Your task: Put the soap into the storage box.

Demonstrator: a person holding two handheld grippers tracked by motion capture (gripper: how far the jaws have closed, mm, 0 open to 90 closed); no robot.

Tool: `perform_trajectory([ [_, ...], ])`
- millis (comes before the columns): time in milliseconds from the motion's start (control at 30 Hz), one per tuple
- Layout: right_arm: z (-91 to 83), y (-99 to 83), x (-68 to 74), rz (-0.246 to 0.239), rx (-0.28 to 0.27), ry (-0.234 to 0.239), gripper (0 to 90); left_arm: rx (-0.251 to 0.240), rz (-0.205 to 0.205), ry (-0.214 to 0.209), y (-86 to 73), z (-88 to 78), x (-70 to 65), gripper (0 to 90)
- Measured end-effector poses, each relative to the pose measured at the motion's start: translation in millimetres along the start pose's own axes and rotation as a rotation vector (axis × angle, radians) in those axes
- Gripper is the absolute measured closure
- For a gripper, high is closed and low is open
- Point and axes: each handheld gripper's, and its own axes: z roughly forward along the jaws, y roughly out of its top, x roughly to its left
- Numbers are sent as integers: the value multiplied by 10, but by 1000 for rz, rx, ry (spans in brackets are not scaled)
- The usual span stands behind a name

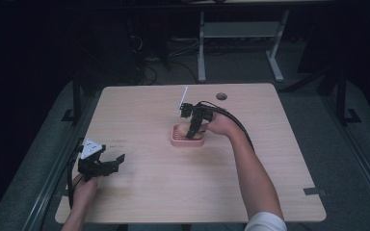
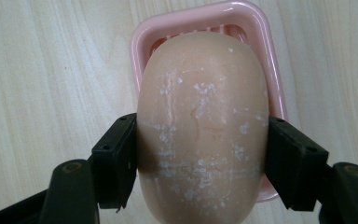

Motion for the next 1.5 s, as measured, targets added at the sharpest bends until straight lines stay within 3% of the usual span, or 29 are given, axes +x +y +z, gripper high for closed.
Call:
perform_trajectory([
  [1133, 161, 101, -55, 4, 32, -10, 324, -4, 3, 1, 1, 8, -2, 142],
  [1267, 56, 106, -69, 15, -42, -4, 353, 1, 9, -1, 4, 11, -6, 142],
  [1500, 41, 87, -63, 18, -23, -8, 320, 4, 12, -1, 5, 10, -7, 142],
])
